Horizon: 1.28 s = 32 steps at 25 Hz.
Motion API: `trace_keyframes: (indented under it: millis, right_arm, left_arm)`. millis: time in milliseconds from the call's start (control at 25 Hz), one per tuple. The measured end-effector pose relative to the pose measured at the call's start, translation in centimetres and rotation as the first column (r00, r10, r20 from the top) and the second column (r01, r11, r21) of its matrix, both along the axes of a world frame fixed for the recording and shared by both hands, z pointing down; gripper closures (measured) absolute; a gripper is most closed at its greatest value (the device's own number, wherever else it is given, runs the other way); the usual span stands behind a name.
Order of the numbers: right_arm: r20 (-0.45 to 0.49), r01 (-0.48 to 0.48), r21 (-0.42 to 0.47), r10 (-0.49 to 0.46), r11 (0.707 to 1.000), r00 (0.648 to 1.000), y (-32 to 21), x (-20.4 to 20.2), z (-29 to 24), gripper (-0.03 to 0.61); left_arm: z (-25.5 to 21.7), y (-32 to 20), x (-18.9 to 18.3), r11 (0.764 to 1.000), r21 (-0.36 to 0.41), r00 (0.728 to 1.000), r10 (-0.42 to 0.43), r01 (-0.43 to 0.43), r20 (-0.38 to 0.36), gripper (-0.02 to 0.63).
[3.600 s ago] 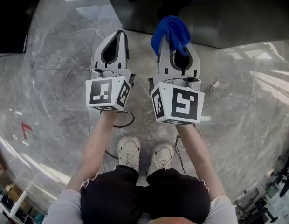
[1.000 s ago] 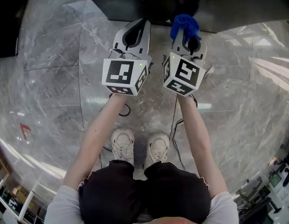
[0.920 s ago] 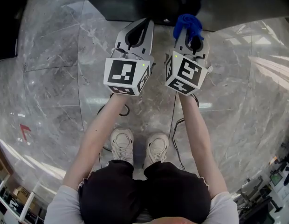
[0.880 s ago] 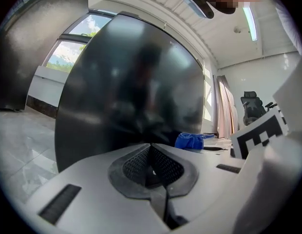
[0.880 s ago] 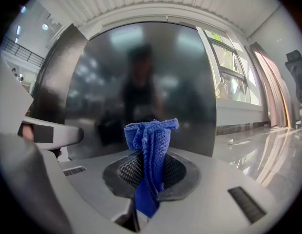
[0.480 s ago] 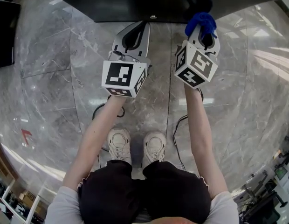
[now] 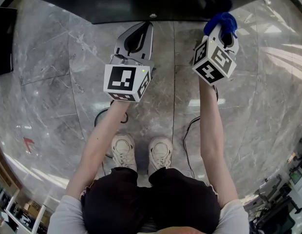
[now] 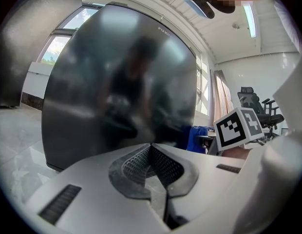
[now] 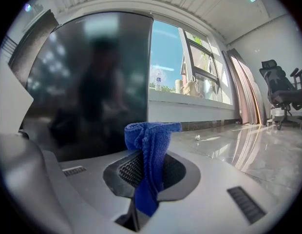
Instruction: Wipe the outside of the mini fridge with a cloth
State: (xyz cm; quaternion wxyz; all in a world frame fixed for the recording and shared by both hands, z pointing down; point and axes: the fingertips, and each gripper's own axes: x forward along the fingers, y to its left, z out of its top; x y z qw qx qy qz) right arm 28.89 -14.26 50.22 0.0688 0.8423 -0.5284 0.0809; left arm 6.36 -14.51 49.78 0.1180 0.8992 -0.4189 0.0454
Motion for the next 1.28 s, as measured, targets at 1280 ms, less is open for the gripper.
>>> trace_keyframes:
  millis: [1280]
  right_arm:
    - [0.039, 0.350, 0.034, -0.351, 0.936, 0.935, 3.4, -15.5, -3.3, 0.514]
  left_arm:
    - [-4.3, 1.8, -6.7, 0.987, 0.099, 0.992, -0.124, 0.125, -0.012, 0.611]
